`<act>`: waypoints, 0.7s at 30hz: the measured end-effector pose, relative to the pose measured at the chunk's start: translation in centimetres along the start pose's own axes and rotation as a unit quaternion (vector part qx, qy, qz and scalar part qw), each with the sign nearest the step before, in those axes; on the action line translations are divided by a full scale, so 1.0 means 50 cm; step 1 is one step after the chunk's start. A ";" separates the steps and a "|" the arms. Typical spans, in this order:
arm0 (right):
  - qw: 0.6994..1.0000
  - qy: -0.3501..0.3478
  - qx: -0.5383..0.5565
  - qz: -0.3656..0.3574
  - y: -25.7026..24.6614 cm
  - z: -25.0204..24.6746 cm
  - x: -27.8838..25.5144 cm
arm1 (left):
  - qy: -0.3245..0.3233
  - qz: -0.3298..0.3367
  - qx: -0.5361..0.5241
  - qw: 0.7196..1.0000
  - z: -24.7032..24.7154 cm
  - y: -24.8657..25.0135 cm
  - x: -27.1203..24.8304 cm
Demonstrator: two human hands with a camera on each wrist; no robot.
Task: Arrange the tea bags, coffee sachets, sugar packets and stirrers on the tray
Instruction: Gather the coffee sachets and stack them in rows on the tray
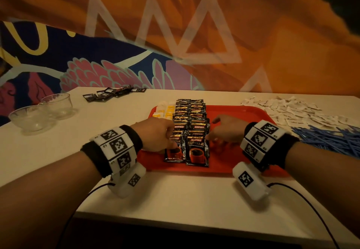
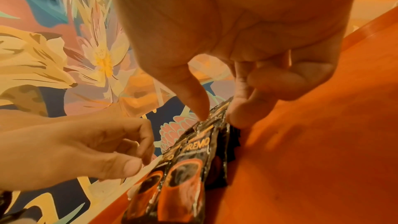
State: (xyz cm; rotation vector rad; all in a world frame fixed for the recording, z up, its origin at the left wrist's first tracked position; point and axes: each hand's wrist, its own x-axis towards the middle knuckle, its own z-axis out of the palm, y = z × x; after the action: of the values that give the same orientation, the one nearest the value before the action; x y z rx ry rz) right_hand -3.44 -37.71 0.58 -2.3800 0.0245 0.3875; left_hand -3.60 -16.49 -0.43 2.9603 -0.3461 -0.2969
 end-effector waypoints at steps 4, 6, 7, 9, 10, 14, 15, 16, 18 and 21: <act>0.999 0.027 -0.012 -0.012 -0.012 -0.007 0.015 | 0.017 -0.034 -0.007 0.999 -0.032 -0.026 0.005; 0.998 0.043 -0.032 -0.031 -0.022 -0.010 0.027 | 0.024 -0.054 -0.026 0.998 -0.054 -0.048 0.012; 0.997 0.052 -0.037 -0.043 -0.029 -0.011 0.035 | 0.028 -0.068 -0.045 0.996 -0.064 -0.062 0.018; 0.994 0.067 -0.049 -0.069 -0.047 -0.013 0.049 | 0.033 -0.104 -0.094 0.990 -0.078 -0.100 0.036; 0.993 0.073 -0.052 -0.082 -0.058 -0.012 0.056 | 0.037 -0.122 -0.115 0.985 -0.084 -0.119 0.046; 0.989 0.061 -0.047 -0.129 -0.106 -0.001 0.089 | 0.045 -0.179 -0.099 0.978 -0.102 -0.197 0.103; 0.987 0.053 -0.051 -0.141 -0.119 0.004 0.098 | 0.049 -0.191 -0.072 0.978 -0.106 -0.218 0.121; 0.985 0.044 -0.057 -0.155 -0.133 0.009 0.107 | 0.055 -0.204 -0.047 0.976 -0.108 -0.240 0.142; 0.983 0.021 -0.051 -0.173 -0.160 0.019 0.130 | 0.067 -0.230 -0.002 0.971 -0.113 -0.285 0.188; 0.982 -0.021 -0.037 -0.184 -0.195 0.028 0.169 | 0.090 -0.259 0.027 0.961 -0.120 -0.357 0.266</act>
State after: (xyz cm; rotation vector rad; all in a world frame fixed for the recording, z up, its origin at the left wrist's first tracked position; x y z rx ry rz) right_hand 5.46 -28.79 3.60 -2.3816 -0.4510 0.2639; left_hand 14.13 -1.79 0.06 3.0505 0.4574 -0.0683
